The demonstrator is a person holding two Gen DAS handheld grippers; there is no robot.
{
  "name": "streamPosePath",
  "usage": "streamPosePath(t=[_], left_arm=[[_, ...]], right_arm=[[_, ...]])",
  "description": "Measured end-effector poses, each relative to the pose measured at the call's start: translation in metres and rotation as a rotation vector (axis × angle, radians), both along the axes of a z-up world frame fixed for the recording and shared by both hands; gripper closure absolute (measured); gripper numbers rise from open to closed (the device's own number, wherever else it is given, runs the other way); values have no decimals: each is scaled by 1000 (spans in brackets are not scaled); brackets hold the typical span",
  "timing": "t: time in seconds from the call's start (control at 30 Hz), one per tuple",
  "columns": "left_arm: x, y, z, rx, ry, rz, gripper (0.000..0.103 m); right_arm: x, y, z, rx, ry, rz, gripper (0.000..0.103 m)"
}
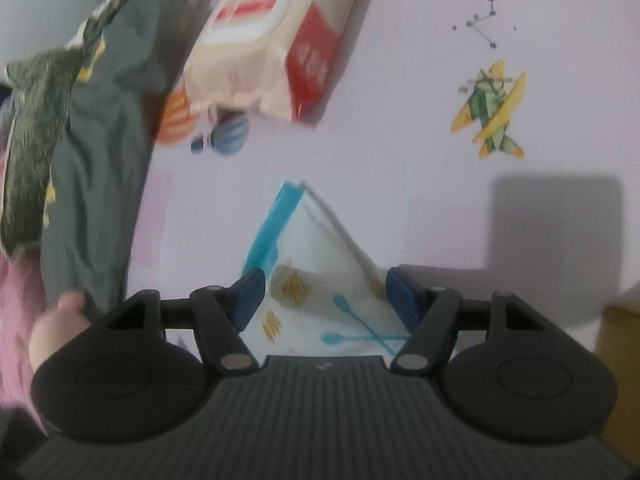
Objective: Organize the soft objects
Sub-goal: 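Move the right gripper to the white cotton swab bag and grasp it, then carry the cotton swab bag with the right gripper into the cardboard box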
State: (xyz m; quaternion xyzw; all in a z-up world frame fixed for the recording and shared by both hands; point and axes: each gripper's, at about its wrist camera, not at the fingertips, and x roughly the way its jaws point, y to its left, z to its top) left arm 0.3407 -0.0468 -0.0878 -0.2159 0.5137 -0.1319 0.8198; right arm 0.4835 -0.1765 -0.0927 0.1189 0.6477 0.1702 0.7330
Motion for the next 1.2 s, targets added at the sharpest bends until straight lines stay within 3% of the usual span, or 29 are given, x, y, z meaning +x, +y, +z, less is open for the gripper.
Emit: streamPosePath(t=[0.13,0.3,0.67,0.93,1.2], left_arm=[[1,3,3,9,-12,23,65],[-2,5,17,32,-38,28,64],[-44,-9,99,65,-225,-10,63],[-73,-90,156,38,-363,-203,59],[-72,-224,155,18,-367,-426,58]], right_arm=[[-9,3,3,-13,-5,53,36],[-18,-3,14,5,-55,34,62],[-57,-37,96,133,-201,8,66],[-122,-140,160,207,-325,-144,66],[-187,-285,169,168,-374,-408,65]])
